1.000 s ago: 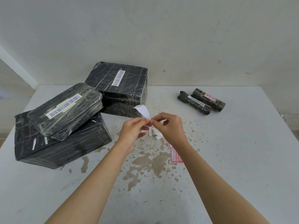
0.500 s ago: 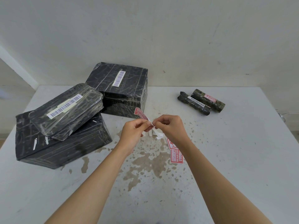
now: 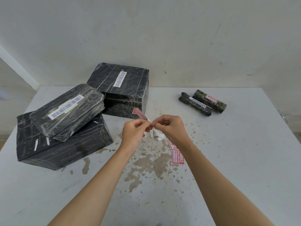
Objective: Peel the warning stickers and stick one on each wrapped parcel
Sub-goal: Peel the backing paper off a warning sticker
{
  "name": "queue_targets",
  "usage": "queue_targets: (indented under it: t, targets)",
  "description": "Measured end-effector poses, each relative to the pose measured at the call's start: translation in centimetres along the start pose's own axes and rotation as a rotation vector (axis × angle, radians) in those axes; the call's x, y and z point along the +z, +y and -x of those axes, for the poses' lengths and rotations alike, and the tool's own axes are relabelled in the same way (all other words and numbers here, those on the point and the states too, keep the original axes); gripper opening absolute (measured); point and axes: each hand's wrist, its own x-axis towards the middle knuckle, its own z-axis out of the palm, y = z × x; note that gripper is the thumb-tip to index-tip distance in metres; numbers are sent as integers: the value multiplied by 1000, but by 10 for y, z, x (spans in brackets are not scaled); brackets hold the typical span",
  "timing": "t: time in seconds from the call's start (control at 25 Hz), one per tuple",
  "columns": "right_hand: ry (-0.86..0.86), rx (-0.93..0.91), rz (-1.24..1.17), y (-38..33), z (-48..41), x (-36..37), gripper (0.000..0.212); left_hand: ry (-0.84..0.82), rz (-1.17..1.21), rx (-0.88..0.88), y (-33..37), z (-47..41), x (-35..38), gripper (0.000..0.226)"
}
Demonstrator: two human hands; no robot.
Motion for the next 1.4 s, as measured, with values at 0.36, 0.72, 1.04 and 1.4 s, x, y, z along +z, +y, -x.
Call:
queue_targets:
  t: [0.36, 0.72, 1.04, 1.4]
  targets:
    - [17, 41, 18, 1, -3, -3, 11, -71, -82, 97, -2, -1, -2, 11]
    - [-16, 49, -21, 2, -1, -7, 10, -105, -160, 182, -5, -2, -4, 13]
    - [-4, 49, -11, 0, -1, -7, 9, -88, -203, 222, -8, -3, -4, 12]
    - [47, 28, 45, 1, 0, -3, 7, -44, -253, 277, -8, 1, 0, 12]
